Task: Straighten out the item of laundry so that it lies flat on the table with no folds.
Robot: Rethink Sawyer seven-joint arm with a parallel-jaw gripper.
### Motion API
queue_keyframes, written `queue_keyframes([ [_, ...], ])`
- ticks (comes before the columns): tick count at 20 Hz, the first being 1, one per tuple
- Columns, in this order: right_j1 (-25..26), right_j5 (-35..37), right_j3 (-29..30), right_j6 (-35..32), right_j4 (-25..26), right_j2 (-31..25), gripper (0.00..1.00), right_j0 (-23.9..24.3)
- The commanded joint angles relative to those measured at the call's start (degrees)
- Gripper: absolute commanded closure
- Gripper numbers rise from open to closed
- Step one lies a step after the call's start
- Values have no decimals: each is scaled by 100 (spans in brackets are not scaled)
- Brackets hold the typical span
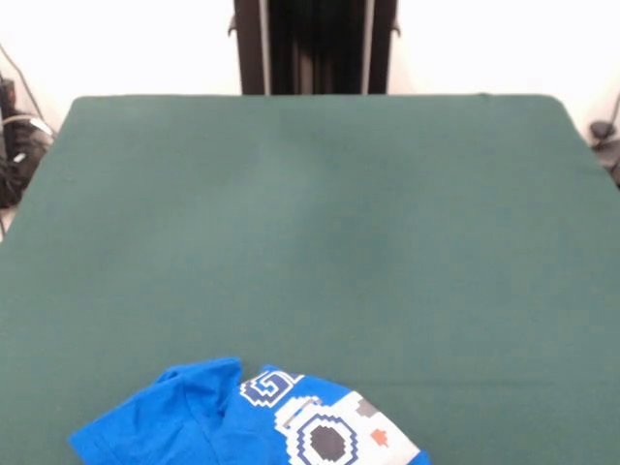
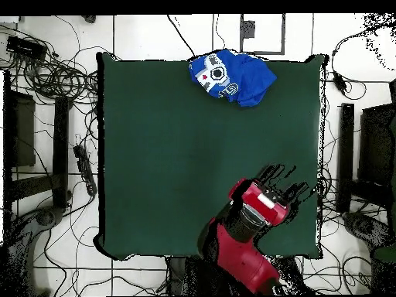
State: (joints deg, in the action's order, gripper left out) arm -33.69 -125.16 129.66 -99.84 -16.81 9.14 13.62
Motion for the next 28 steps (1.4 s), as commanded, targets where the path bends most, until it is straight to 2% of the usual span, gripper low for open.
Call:
queue_keyframes([
  [1,213,-95,749,-1322,-737,-400,0,-210],
  [5,193,93,631,-1266,-639,-348,0,-257],
  [8,-2,529,544,-1128,-425,-291,0,-295],
  [14,-369,2250,-49,-850,203,-469,0,-201],
  [16,-404,3564,-334,-746,529,-750,0,-31],
  [18,-469,5394,-568,-572,922,-1194,0,249],
  [22,-892,8906,-821,488,714,-1622,0,395],
  [24,-957,10688,-1146,925,536,-1612,0,298],
  [28,-782,13094,-2244,1271,883,-1252,0,-81],
])
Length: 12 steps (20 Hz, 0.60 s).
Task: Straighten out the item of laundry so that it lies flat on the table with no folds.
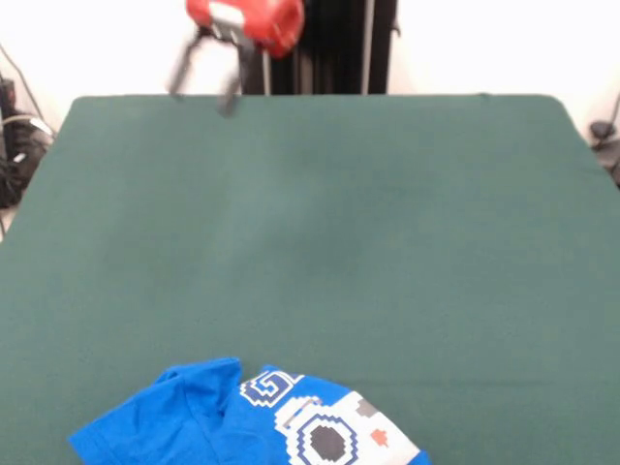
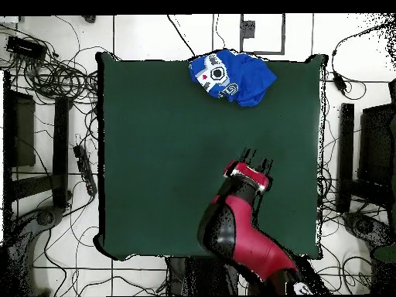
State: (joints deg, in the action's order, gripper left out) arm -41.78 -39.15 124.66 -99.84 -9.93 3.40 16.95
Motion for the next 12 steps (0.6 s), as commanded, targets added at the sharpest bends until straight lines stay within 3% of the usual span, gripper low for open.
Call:
queue_keyframes([
  [1,69,4931,-2017,1261,354,-679,0,-455],
  [5,200,6096,-2869,1155,909,-808,0,-507],
  [12,463,6522,-3639,485,1378,-1003,0,-537],
])
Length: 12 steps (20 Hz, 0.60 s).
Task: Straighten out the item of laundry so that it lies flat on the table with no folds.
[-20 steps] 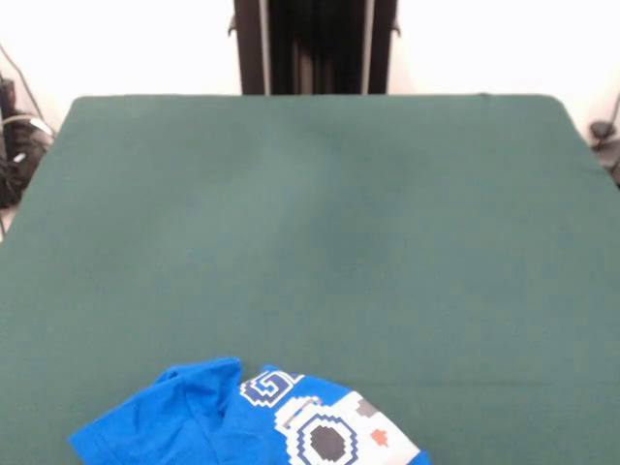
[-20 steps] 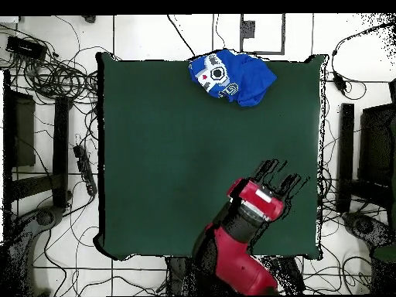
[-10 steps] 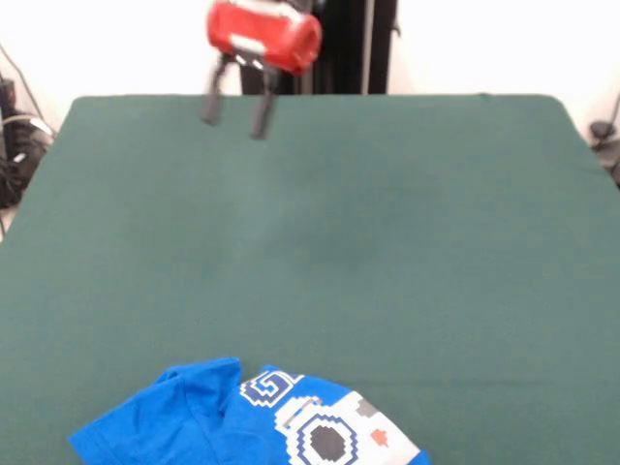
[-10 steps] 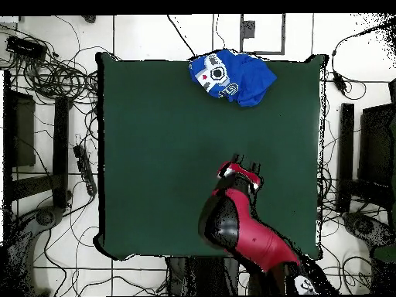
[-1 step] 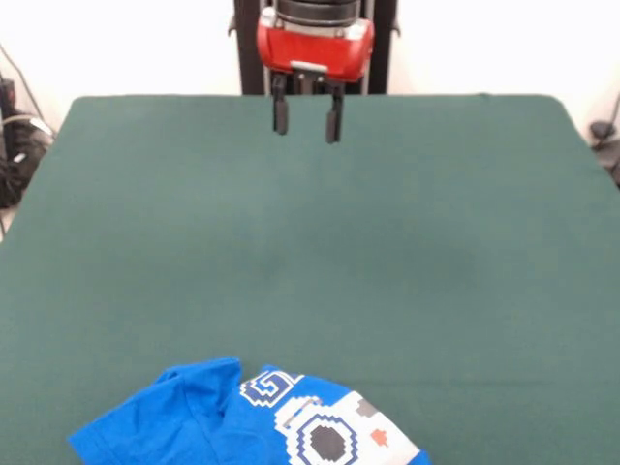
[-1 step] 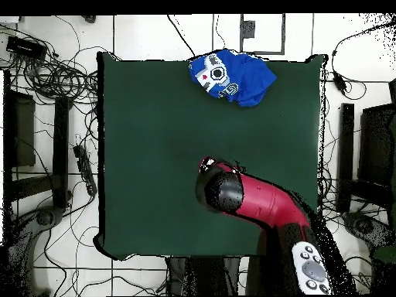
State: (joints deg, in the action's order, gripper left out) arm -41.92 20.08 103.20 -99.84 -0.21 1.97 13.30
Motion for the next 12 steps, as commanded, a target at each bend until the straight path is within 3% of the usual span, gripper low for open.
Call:
queue_keyframes([
  [1,490,635,-1585,418,435,-880,0,-179],
  [8,234,2738,-2559,810,716,-892,0,-291],
  [12,102,3474,-2966,950,896,-930,0,-302],
])
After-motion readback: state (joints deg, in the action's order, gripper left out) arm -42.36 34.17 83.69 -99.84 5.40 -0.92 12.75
